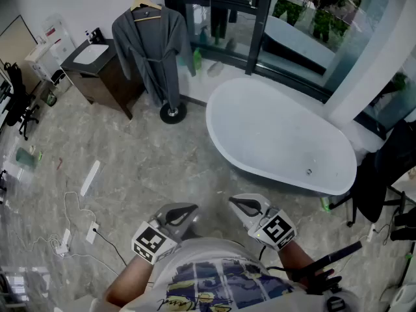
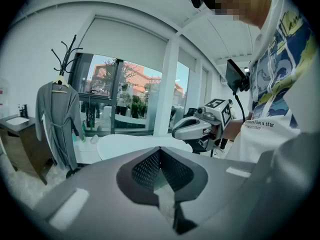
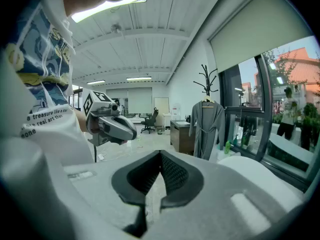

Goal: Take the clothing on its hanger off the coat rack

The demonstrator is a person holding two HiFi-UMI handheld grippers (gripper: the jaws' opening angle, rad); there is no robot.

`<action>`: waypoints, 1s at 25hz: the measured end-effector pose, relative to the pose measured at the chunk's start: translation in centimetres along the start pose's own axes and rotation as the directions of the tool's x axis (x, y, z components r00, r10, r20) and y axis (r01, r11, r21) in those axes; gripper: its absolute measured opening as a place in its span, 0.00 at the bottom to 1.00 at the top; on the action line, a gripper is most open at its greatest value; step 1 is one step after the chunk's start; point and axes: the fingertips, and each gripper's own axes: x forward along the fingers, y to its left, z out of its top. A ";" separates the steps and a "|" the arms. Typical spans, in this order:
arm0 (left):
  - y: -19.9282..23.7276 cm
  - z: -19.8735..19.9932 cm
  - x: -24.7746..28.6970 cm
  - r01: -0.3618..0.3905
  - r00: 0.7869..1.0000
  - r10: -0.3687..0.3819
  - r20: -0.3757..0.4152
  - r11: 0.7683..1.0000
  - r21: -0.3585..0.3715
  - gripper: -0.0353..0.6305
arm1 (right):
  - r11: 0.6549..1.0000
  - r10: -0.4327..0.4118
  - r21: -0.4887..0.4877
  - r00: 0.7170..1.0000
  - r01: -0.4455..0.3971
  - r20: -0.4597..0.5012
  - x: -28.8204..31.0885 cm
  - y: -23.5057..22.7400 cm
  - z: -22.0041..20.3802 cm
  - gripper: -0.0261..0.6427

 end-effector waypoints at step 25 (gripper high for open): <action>9.2 1.1 1.8 -0.031 0.999 0.032 0.018 0.998 -0.045 0.06 | 0.999 0.036 0.032 0.999 -0.035 -0.032 6.7 -4.7 0.1 0.13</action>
